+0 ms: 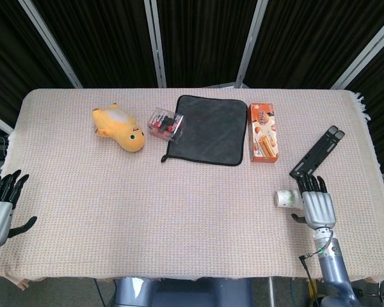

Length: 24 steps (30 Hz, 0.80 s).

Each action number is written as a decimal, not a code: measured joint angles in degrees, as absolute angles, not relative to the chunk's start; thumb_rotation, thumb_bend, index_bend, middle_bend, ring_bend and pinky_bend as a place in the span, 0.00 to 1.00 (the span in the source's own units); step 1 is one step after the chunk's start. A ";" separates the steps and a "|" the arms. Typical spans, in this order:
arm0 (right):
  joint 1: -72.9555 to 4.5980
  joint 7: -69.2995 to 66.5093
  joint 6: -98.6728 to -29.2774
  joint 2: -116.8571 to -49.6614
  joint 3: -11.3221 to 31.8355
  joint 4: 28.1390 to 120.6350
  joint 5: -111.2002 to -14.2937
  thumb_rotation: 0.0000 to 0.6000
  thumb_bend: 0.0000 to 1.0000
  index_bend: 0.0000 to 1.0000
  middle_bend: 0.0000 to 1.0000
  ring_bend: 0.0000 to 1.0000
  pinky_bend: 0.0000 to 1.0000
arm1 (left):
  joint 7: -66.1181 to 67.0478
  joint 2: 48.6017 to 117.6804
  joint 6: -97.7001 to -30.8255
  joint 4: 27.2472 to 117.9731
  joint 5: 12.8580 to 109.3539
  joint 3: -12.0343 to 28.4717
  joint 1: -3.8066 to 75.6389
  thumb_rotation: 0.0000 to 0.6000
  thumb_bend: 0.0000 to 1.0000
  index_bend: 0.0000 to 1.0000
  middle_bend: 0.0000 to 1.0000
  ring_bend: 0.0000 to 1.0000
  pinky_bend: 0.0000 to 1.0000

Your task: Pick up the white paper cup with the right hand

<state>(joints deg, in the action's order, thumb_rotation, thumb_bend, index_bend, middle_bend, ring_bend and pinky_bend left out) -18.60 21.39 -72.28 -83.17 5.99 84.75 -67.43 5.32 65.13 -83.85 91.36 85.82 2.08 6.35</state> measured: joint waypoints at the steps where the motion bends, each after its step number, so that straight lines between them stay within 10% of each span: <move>1: -18.62 21.99 -72.52 -83.67 5.91 84.67 -67.72 1.00 0.16 0.20 0.00 0.00 0.00 | 5.26 65.13 -83.83 91.34 85.83 2.08 6.37 1.00 0.15 0.00 0.00 0.00 0.00; 24: -20.82 28.08 -70.49 -91.39 7.93 75.99 -65.02 1.00 0.22 0.39 0.10 0.00 0.00 | 4.53 65.05 -83.28 91.19 85.76 1.88 6.55 1.00 0.15 0.00 0.00 0.00 0.00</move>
